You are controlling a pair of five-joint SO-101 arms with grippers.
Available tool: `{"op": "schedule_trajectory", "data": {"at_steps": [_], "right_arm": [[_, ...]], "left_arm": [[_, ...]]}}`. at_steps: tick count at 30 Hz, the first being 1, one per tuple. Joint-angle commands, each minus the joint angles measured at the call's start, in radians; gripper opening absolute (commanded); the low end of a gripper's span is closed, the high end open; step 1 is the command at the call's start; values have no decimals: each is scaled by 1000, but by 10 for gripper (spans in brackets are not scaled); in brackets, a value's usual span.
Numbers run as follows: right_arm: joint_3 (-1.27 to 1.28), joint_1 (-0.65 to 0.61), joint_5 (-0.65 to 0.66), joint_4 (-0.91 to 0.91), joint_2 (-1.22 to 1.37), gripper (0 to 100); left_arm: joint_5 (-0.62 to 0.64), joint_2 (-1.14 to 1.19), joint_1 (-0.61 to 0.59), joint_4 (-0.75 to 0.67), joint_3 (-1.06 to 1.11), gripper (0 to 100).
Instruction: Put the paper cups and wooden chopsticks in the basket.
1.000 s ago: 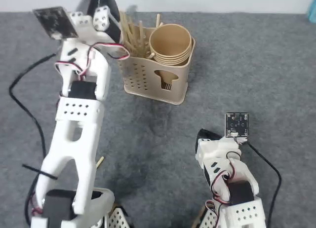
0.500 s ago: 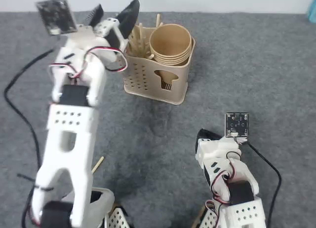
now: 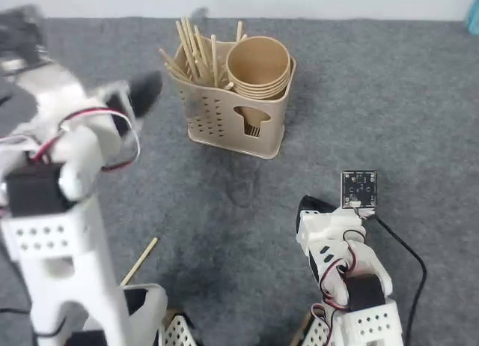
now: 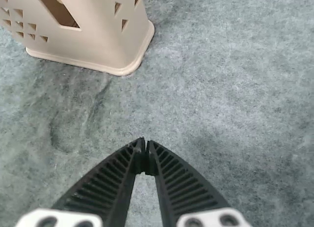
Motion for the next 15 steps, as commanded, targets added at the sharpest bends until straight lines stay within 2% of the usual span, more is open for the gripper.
{"op": "schedule_trajectory", "data": {"at_steps": [1,4,6,15], "right_arm": [[18,8,20,4,-19,8],[18,8,20,4,-19,8],[18,8,20,4,-19,8],[18,8,20,4,-19,8]], "left_arm": [[-106,57,-58,204,-19,326],[-172,80,-127,203,93,326],[-282,77,-144,203,180,326],[-517,-35,-144,203,604,326]]}}
